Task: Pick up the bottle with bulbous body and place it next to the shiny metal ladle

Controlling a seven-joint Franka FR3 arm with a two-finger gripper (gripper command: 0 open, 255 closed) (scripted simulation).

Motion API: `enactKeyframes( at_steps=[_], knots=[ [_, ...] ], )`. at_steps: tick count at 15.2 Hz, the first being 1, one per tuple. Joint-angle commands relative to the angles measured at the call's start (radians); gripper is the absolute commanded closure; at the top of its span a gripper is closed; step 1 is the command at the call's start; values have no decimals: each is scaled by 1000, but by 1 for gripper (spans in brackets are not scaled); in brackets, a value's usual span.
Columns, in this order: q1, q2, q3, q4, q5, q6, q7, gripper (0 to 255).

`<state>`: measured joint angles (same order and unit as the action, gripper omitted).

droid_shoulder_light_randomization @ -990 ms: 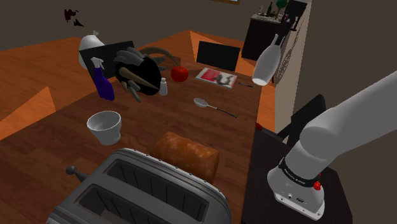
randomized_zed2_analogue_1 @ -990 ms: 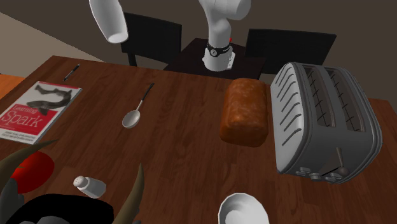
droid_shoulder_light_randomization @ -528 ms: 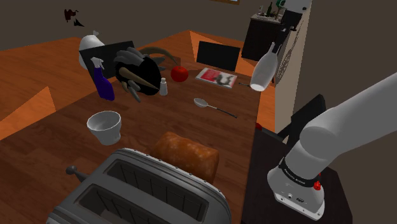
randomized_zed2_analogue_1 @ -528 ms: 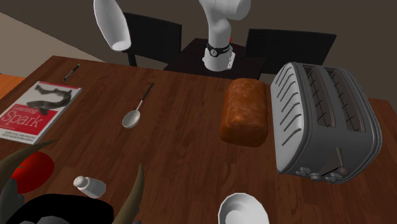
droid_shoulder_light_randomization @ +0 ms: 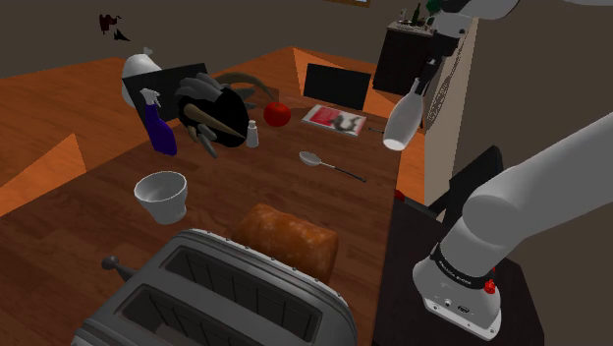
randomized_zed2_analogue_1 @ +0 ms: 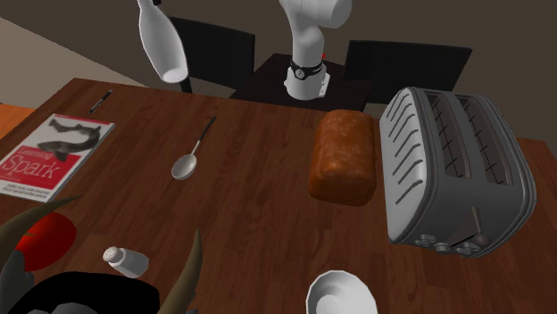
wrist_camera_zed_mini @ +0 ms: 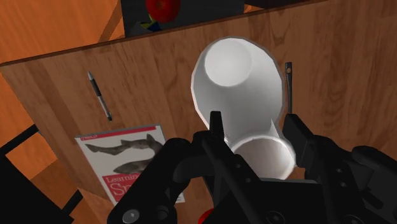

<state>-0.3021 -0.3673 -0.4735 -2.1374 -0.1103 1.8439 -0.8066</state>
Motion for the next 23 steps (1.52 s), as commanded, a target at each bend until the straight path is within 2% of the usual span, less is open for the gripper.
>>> enactKeyframes(
  at_steps=[1, 18, 23],
  knots=[
    [-1, 3, -3, -26, 0, 29, -1, 255],
    [-2, 60, -40, -214, 6, 272, -24, 255],
    [-2, 60, -40, -214, 6, 272, -24, 255]
  ],
)
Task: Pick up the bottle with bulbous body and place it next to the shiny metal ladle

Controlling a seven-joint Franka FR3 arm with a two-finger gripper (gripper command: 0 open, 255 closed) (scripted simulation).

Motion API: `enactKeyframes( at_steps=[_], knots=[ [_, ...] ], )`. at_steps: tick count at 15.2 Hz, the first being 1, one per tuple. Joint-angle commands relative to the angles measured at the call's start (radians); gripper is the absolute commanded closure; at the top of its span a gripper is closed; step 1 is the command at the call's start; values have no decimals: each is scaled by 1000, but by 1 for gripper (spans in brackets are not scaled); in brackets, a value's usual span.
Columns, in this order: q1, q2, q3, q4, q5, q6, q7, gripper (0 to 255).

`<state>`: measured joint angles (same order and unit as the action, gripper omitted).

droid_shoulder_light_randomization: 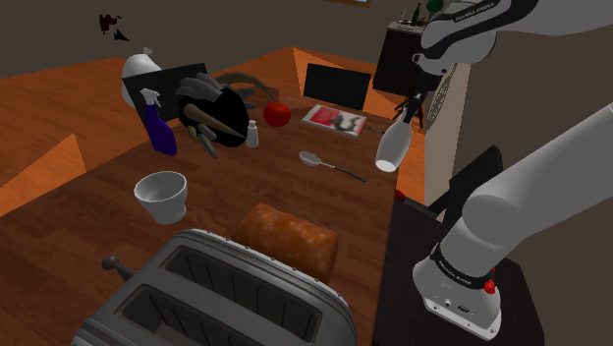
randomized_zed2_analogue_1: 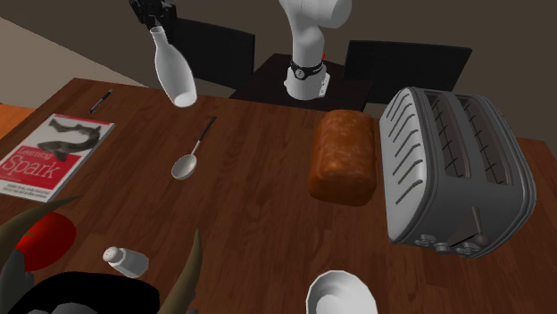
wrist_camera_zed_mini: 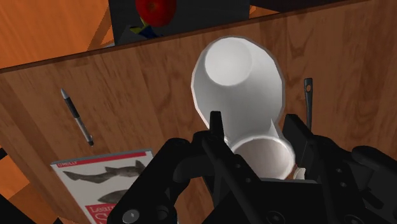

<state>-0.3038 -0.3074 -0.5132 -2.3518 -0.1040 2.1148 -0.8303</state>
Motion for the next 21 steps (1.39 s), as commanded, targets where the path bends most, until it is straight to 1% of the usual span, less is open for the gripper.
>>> enactKeyframes(
  at_steps=[1, 3, 4, 9, 13, 21],
  knots=[
    [0, 0, 0, 0, 0, 1, 0, 255],
    [0, 0, 0, 0, 0, 1, 0, 255],
    [0, 0, 0, 0, 0, 1, 0, 0],
    [0, 0, 0, 0, 0, 1, 0, 0],
    [-4, -47, 19, 90, -11, -133, 12, 0],
    [-5, -47, 19, 90, -11, -133, 12, 0]
  ],
)
